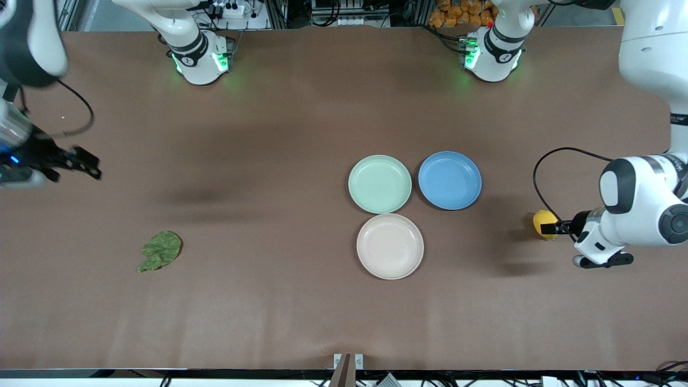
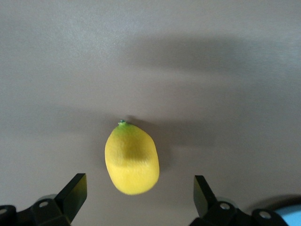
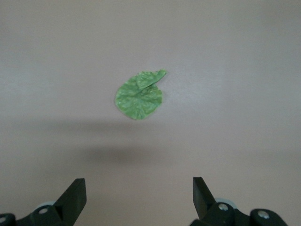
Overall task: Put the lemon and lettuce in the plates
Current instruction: 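Lower the left gripper onto the lemon while the right gripper reaches the lettuce, then close the left gripper on the lemon while the right gripper grasps the lettuce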
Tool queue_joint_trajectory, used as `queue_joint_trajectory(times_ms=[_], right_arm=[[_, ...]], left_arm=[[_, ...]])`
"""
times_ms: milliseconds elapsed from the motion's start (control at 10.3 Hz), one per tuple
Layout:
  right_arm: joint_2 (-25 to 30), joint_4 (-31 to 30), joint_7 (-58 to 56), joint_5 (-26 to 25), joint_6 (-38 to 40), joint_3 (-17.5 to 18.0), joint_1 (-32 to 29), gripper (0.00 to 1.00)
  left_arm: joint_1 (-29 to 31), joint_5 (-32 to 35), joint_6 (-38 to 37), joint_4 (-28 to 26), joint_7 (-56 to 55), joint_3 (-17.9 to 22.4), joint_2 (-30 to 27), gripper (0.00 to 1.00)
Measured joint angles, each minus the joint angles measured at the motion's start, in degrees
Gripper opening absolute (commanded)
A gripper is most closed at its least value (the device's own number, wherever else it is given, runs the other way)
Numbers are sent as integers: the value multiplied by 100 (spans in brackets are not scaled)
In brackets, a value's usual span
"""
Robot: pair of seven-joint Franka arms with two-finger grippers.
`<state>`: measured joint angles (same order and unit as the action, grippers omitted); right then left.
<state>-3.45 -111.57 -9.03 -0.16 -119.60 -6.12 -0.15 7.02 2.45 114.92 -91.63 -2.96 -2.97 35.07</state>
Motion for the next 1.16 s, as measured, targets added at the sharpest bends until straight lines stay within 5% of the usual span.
queue_joint_trajectory(times_ms=[291,873,970,1067,1164], right_arm=[[-1394,-1,-4,0,-1476,-4,-23,100],[-3099,212,14,3,-3281,-18,-37,100],[-3281,262,100,4,-3386,-11,-29,94],[-3391,319,246,4,-3409,-1,0,87],[-3438,374,428,5,-3408,19,51,74]], left_arm=[[134,1,195,-225,-23,7,131,100],[138,1,252,-287,-29,5,410,100],[149,9,317,-287,-29,7,452,78],[164,24,441,-287,-29,8,479,8],[175,32,572,-287,-29,8,492,0]])
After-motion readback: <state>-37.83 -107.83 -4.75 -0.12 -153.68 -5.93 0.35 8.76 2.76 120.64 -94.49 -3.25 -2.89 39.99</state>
